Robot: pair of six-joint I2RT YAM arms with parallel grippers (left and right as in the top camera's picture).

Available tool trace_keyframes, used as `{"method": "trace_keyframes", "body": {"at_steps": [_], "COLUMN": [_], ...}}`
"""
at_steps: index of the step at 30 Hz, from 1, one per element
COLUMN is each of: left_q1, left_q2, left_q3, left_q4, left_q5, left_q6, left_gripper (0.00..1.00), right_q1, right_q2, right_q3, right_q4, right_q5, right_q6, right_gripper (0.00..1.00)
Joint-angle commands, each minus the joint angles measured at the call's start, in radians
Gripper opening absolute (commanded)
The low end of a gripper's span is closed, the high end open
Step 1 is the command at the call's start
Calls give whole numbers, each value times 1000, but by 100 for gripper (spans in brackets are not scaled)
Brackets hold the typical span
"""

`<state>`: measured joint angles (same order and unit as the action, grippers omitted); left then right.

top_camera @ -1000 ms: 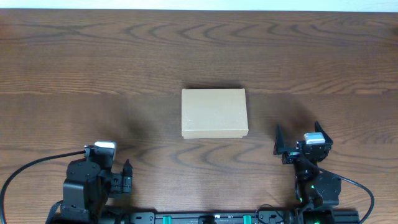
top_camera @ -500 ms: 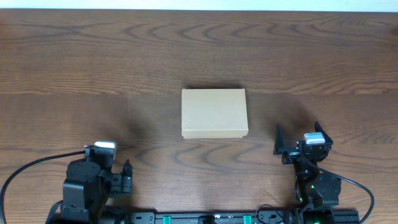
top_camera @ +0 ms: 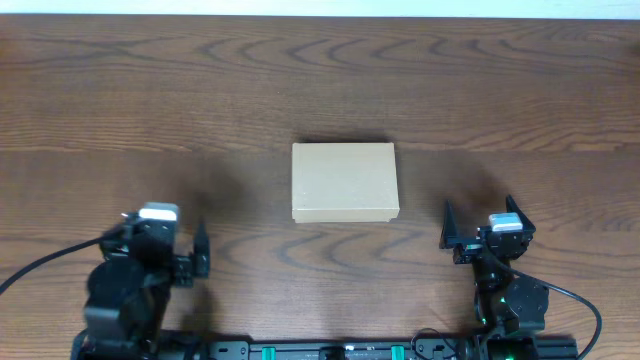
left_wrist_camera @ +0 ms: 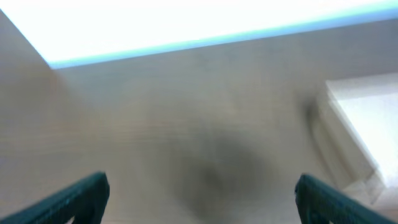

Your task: Pack container

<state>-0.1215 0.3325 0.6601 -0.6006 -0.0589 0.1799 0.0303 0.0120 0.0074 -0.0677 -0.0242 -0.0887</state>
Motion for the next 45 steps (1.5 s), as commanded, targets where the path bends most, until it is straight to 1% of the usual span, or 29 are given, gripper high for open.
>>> {"method": "trace_keyframes", "body": {"at_steps": [1,3,6,15,19,21,24,27,33,36,45], "left_q1": [56,86,111,137,142,142,142,142,142,142,142], "left_q2": [-74,-124,-184,-324,-329,-329,-329,-329,-329,-325,-325], "left_q3": [-77,-139,-217,-481,-579,-613,-652,-656,-655,-655,-655], "left_q4": [186,312,415,610,718,742,747,696,517,523,523], "left_q5": [4,6,4,-3,-3,-3,5,12,54,60,59], "left_q6": [98,97,98,113,113,112,112,112,77,27,26], "left_gripper": [95,95,95,95,96,95,95,95,96,96,95], "right_q1": [10,10,10,10,10,10,10,10,10,10,10], "right_q2": [-6,-6,-6,-6,-6,-6,-6,-6,-6,-6,-6], "right_q3": [-2,-2,-2,-2,-2,-2,-2,-2,-2,-2,-2], "right_q4": [-4,-4,-4,-4,-4,-4,-4,-4,-4,-4,-4], "right_q5": [-6,-6,-6,-6,-6,-6,-6,-6,-6,-6,-6], "right_q6": [-14,-14,-14,-14,-14,-14,-14,-14,-14,-14,-14], "right_gripper": [99,99,99,99,99,99,99,99,99,99,99]}}
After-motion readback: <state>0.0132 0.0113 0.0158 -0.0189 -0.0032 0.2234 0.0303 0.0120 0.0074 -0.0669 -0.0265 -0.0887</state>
